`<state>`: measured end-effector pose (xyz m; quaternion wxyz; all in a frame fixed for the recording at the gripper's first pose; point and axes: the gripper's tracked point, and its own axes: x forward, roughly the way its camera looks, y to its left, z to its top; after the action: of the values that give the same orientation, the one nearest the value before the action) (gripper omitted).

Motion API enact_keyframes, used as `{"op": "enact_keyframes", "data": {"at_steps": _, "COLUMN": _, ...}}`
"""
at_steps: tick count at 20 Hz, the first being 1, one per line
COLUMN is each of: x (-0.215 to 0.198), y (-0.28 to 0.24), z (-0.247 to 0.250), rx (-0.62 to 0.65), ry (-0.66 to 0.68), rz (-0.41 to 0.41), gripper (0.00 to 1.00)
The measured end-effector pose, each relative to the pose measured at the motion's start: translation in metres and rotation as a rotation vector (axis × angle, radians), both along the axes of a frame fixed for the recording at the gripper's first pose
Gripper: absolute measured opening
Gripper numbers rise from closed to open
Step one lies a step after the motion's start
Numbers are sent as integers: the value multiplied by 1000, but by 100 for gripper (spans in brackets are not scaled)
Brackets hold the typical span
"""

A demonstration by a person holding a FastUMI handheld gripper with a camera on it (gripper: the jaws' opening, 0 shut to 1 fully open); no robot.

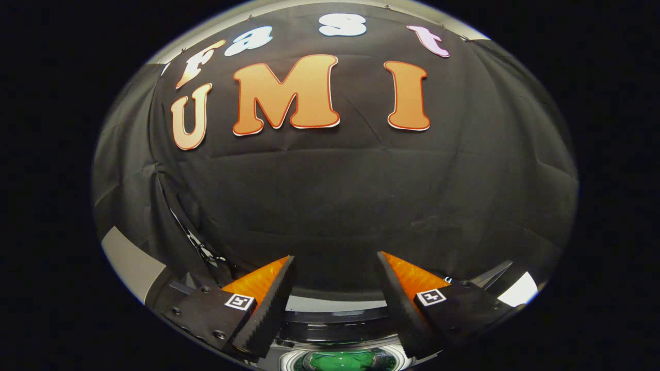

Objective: Put the clothes into the washing machine and then close the washing machine lid.

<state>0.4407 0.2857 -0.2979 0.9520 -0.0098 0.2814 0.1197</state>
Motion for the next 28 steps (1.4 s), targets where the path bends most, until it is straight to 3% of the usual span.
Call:
{"op": "enact_keyframes", "data": {"at_steps": 19, "x": -103, "y": -28, "z": 6, "rx": -14, "ry": -4, "rz": 1, "gripper": 98}}
{"op": "enact_keyframes", "data": {"at_steps": 28, "x": -163, "y": -61, "z": -26, "rx": -54, "ry": 88, "rz": -17, "gripper": 98}}
